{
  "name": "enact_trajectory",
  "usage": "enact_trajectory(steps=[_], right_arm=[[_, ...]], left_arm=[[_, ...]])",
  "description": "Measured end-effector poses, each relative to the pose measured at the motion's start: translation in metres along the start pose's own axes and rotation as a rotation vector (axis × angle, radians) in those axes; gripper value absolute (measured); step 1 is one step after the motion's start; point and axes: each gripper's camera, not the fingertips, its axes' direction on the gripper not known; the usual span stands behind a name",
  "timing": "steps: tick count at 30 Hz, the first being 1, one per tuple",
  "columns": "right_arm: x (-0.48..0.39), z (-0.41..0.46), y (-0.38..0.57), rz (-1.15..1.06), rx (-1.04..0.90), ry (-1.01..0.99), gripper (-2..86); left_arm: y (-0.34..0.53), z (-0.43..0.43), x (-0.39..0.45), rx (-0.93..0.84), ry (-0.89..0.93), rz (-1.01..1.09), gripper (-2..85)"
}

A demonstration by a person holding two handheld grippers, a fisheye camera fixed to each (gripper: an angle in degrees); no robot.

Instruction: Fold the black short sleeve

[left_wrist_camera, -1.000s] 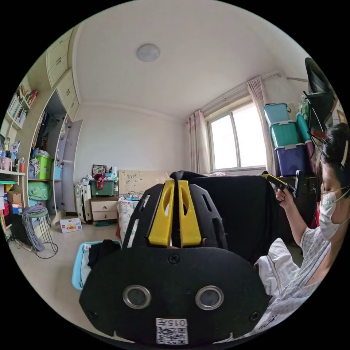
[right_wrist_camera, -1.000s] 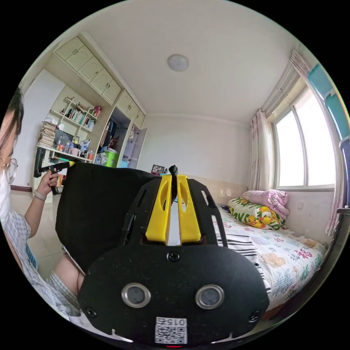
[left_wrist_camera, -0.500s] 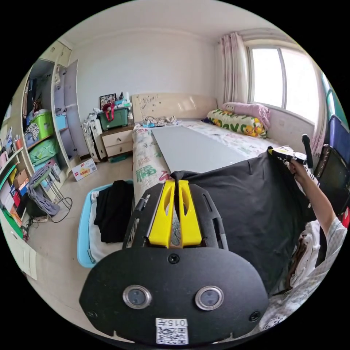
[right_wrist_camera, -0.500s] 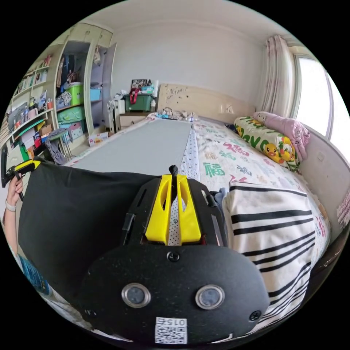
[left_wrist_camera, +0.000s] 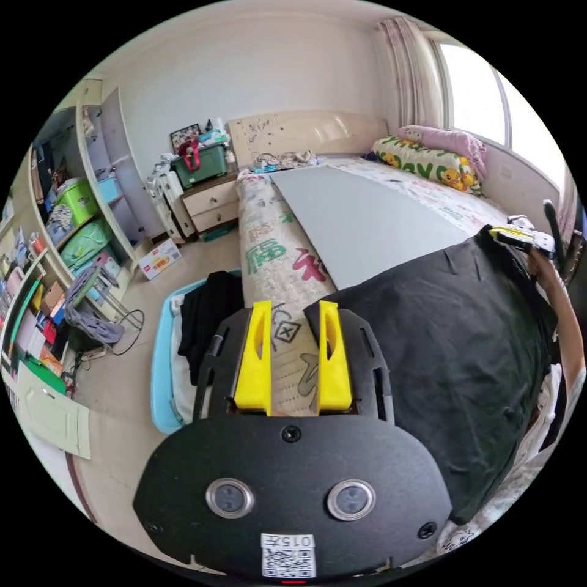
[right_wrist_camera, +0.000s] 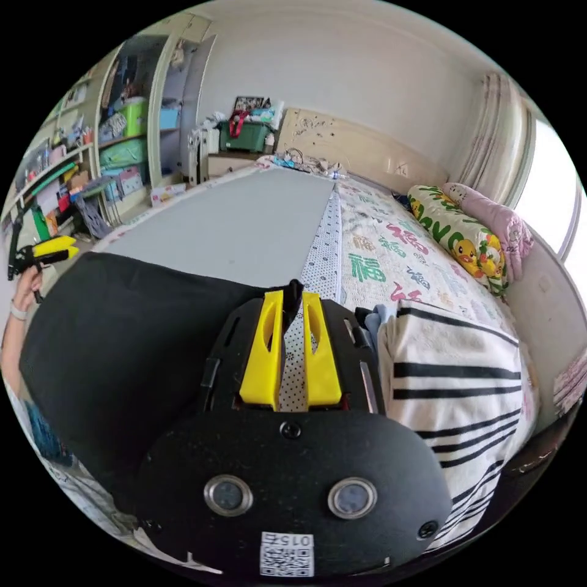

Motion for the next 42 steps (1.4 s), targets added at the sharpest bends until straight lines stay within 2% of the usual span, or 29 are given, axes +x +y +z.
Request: enact_trajectory(steps=[2, 5, 7, 11, 12, 14, 18, 20, 23, 26, 33, 42], right_arm=[[0.015, -0.058, 0.027, -0.059, 0.146, -0.101, 6.3], [0.009, -0.124, 0.080, -0.231, 0.258, -0.112, 6.4], [-0.002, -0.154, 0.114, -0.325, 0.304, -0.151, 6.9], [-0.022, -0.194, 0.179, -0.422, 0.441, -0.382, 8.8], [-0.026, -0.195, 0.184, -0.435, 0.446, -0.386, 8.9], [-0.045, -0.189, 0.197, -0.497, 0.429, -0.327, 9.2], [-0.068, -0.169, 0.198, -0.576, 0.322, -0.352, 9.6], [-0.077, -0.158, 0.196, -0.555, 0.298, -0.351, 9.6], [-0.085, -0.151, 0.204, -0.489, 0.368, -0.326, 9.7], [-0.098, -0.148, 0.212, -0.540, 0.338, -0.228, 9.7], [-0.099, -0.143, 0.219, -0.495, 0.299, -0.198, 9.5], [-0.124, -0.156, 0.225, -0.515, 0.374, -0.117, 8.4]], left_arm=[[0.027, -0.055, 0.001, 0.130, 0.053, -0.004, 11.4], [0.081, -0.126, 0.020, 0.271, 0.236, 0.085, 10.7], [0.120, -0.163, 0.042, 0.349, 0.287, 0.146, 9.4], [0.201, -0.214, 0.101, 0.520, 0.192, 0.100, 7.2], [0.208, -0.219, 0.112, 0.539, 0.187, 0.120, 7.3], [0.215, -0.233, 0.159, 0.512, 0.213, 0.260, 8.2], [0.199, -0.236, 0.214, 0.472, 0.204, 0.336, 8.1], [0.186, -0.230, 0.243, 0.414, 0.208, 0.364, 8.3], [0.181, -0.234, 0.274, 0.438, 0.146, 0.384, 8.7], [0.172, -0.244, 0.287, 0.468, 0.141, 0.360, 8.8], [0.157, -0.256, 0.307, 0.481, 0.058, 0.345, 9.0], [0.132, -0.252, 0.339, 0.473, -0.002, 0.392, 9.2]])
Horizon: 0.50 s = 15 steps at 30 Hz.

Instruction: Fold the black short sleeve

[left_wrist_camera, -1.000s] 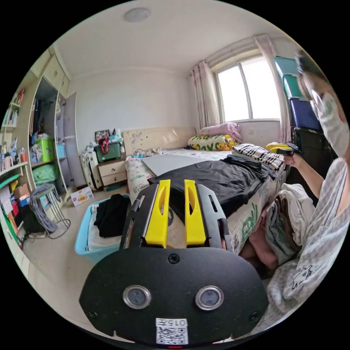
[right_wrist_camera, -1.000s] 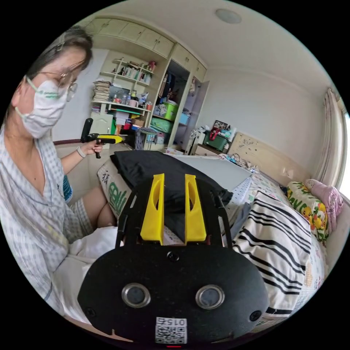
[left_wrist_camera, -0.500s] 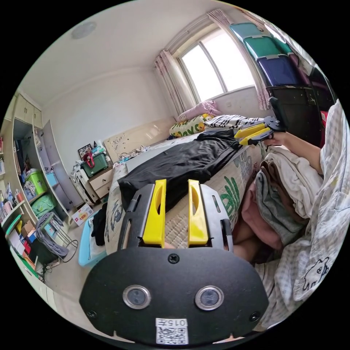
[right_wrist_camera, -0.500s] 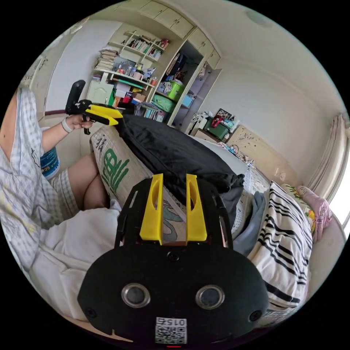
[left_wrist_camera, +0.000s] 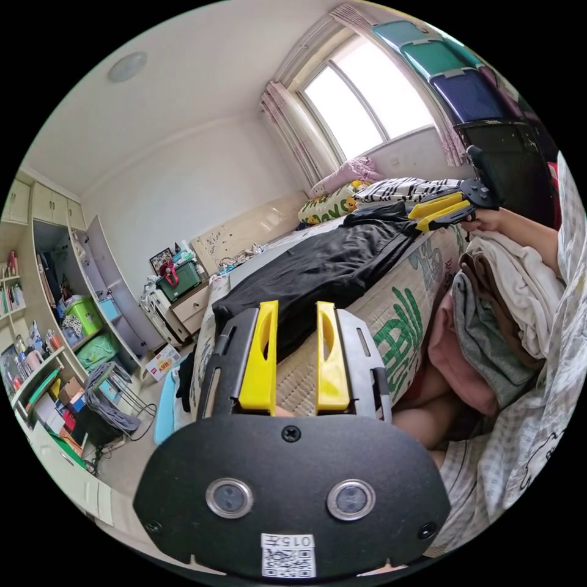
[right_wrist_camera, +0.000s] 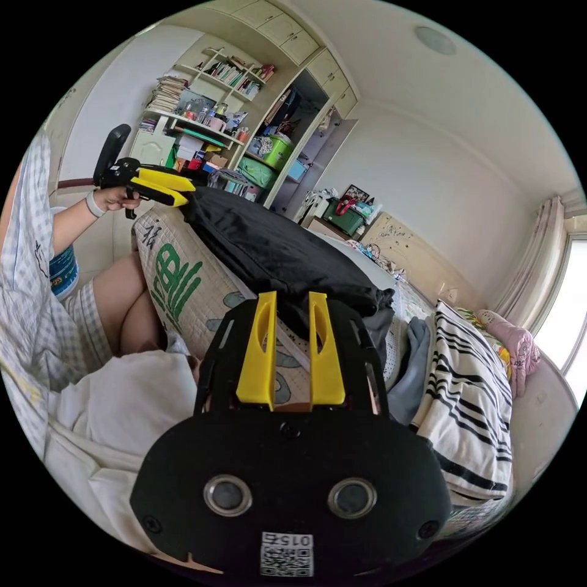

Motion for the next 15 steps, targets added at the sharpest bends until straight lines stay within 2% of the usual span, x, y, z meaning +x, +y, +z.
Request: enact_trajectory(steps=[2, 7, 15], right_arm=[[-0.004, -0.001, -0.003, -0.012, -0.004, 0.018, 8.4], [-0.005, 0.001, -0.015, -0.054, -0.050, 0.011, 8.0], [0.010, -0.006, -0.038, -0.086, -0.144, -0.098, 3.4]], left_arm=[[-0.007, 0.003, 0.002, 0.001, -0.040, 0.036, 9.0], [-0.012, 0.026, -0.005, -0.044, 0.006, 0.118, 8.1], [-0.016, 0.047, -0.043, -0.064, 0.087, 0.171, 1.0]])
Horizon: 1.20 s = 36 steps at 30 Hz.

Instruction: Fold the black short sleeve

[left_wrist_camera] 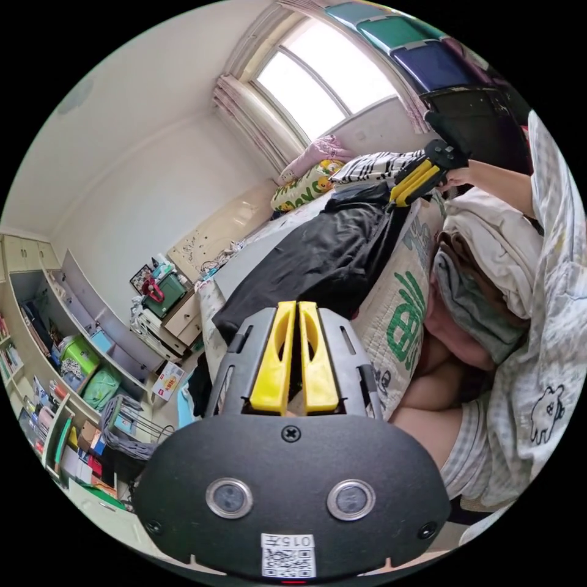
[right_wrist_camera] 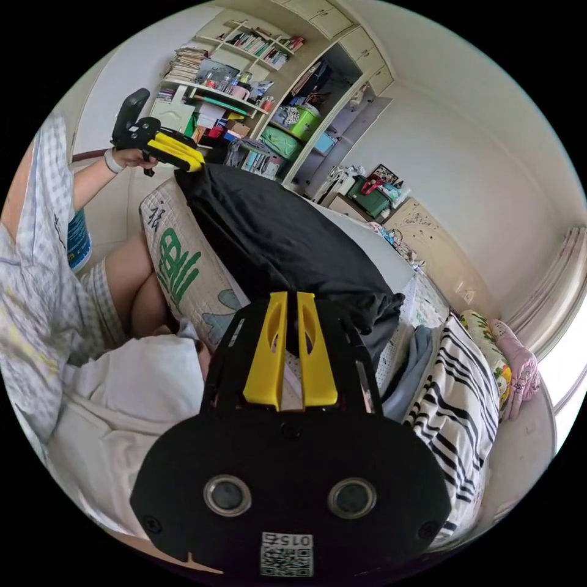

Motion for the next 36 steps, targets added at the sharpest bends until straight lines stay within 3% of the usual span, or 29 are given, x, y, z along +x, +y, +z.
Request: enact_trajectory(steps=[6, 12, 17, 24, 34, 36], right_arm=[[0.064, -0.026, -0.044, 0.107, 0.073, 0.035, 2.8], [0.162, 0.023, -0.132, 0.161, 0.052, 0.184, 2.3], [0.248, 0.077, -0.149, 0.281, 0.008, -0.007, 2.7], [0.231, 0.062, -0.064, 0.293, 0.065, -0.118, 3.4], [0.201, -0.044, 0.018, 0.232, 0.222, -0.440, 3.8], [0.196, -0.062, 0.033, 0.253, 0.216, -0.425, 3.1]], left_arm=[[-0.008, 0.029, -0.091, 0.092, 0.022, -0.108, 0.3], [-0.061, 0.140, -0.237, 0.135, -0.071, -0.217, 0.2], [-0.065, 0.271, -0.351, 0.106, 0.042, -0.406, 0.2], [0.045, 0.294, -0.311, 0.159, 0.096, -0.343, 0.2], [0.145, 0.178, -0.259, 0.220, 0.091, -0.301, 0.1], [0.163, 0.160, -0.254, 0.237, 0.098, -0.332, 0.1]])
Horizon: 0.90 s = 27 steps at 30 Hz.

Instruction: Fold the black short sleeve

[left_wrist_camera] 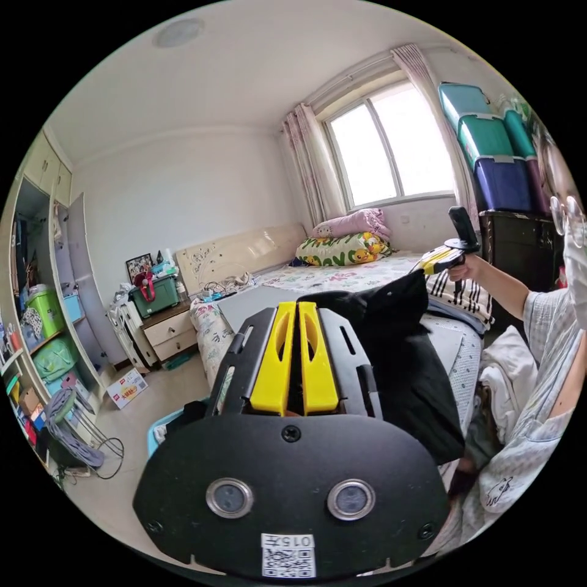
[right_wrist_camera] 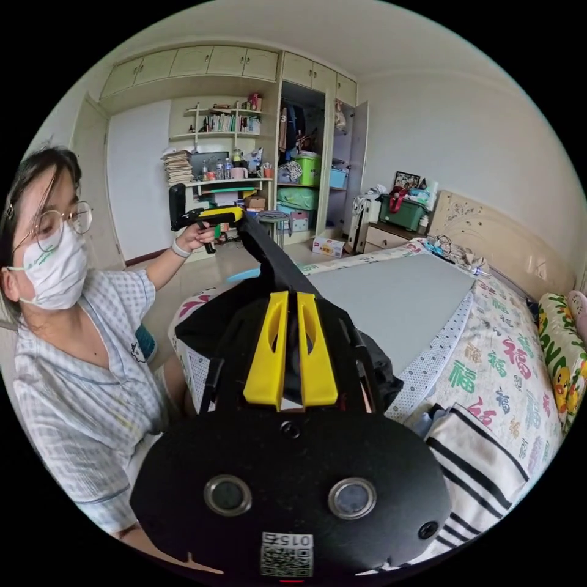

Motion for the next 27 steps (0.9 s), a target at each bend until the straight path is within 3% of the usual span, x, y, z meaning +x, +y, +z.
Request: enact_trajectory(steps=[3, 7, 9, 13, 18, 22, 27], right_arm=[[-0.016, -0.027, 0.018, 0.084, 0.057, 0.142, 1.4], [-0.031, -0.080, 0.035, 0.337, 0.353, 0.179, 0.2], [-0.040, -0.101, 0.044, 0.431, 0.521, 0.115, 0.1], [-0.067, -0.136, 0.065, 0.477, 0.908, -0.263, 0.1], [-0.119, -0.179, 0.068, 0.341, 1.094, -0.256, -0.1], [-0.174, -0.236, 0.071, 0.182, 1.169, 0.018, -0.6], [-0.234, -0.286, 0.058, 0.020, 1.230, 0.216, -0.7]], left_arm=[[0.023, -0.029, 0.006, 0.039, 0.025, -0.059, 0.1], [0.045, -0.061, 0.016, 0.150, -0.012, -0.273, -0.1], [0.057, -0.078, 0.024, 0.284, 0.024, -0.405, -0.3], [0.079, -0.133, 0.065, 0.717, 0.153, -0.560, -0.7], [0.067, -0.204, 0.118, 0.891, 0.121, -0.438, -0.6], [0.057, -0.283, 0.164, 1.011, -0.030, -0.270, -0.4], [0.024, -0.356, 0.199, 1.077, -0.050, -0.126, -0.2]])
